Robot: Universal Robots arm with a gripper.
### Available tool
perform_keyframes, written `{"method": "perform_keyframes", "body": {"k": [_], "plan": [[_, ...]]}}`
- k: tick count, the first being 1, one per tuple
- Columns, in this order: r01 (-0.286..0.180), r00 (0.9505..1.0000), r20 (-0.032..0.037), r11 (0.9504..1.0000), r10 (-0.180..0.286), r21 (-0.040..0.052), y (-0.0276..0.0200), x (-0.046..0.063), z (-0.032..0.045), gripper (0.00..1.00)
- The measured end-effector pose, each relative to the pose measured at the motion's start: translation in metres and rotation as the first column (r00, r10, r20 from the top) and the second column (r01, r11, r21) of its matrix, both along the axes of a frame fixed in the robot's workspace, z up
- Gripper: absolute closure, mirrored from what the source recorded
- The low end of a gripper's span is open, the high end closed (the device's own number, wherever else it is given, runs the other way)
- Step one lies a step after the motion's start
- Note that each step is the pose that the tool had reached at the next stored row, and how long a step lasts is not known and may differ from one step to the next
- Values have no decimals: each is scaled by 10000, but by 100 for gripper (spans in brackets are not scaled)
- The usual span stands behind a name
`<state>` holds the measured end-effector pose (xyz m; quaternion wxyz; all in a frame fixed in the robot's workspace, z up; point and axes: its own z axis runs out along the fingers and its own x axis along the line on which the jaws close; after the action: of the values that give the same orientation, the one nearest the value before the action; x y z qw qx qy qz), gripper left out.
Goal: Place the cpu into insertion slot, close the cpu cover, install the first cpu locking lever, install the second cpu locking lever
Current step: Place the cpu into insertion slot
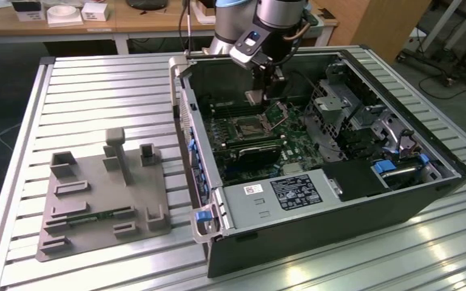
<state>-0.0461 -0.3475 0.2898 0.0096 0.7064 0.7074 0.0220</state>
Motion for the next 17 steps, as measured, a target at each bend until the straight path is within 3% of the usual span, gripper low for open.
{"method": "perform_keyframes", "body": {"k": [17], "plan": [[0,10000,-2,10000,0,1,0,0,-48,46]]}}
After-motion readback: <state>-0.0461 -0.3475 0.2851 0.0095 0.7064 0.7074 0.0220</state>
